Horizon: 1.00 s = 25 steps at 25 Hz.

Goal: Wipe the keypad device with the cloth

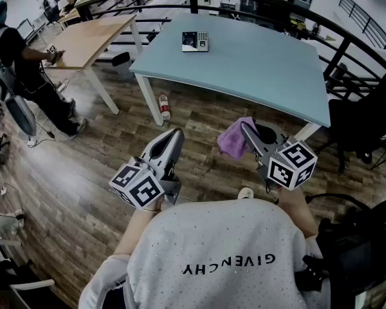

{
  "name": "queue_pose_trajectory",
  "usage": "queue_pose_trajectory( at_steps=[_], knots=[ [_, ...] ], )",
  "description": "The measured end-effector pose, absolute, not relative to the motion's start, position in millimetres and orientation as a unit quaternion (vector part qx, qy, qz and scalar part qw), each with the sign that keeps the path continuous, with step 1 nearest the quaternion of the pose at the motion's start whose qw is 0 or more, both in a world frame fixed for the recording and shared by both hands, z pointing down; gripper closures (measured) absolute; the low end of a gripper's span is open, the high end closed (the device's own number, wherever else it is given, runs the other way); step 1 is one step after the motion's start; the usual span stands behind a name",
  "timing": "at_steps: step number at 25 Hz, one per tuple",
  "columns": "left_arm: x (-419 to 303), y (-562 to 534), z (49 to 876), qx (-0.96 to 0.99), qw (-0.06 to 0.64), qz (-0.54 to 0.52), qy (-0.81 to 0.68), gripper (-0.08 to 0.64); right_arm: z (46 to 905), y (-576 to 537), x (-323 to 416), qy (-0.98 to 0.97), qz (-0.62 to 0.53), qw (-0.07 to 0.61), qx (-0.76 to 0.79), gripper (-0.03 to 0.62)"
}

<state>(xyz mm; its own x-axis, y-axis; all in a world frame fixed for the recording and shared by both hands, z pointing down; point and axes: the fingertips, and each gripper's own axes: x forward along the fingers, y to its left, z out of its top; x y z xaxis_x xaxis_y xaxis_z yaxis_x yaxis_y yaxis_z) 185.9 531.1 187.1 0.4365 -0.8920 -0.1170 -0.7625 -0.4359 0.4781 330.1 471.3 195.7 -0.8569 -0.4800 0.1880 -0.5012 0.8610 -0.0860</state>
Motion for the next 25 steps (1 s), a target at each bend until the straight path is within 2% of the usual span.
queue_pose_trajectory(
  at_steps=[16, 20, 25],
  knots=[
    [177, 520, 207, 0.832, 0.185, -0.160, -0.497, 0.558, 226, 459, 322, -0.954, 0.115, 0.086, 0.262, 0.578],
    [169, 502, 211, 0.828, 0.171, -0.148, -0.513, 0.560, 227, 438, 312, -0.956, 0.108, 0.098, 0.256, 0.578],
    [148, 462, 223, 0.812, 0.191, -0.154, -0.530, 0.560, 239, 393, 292, -0.959, 0.113, 0.103, 0.237, 0.578]
  ],
)
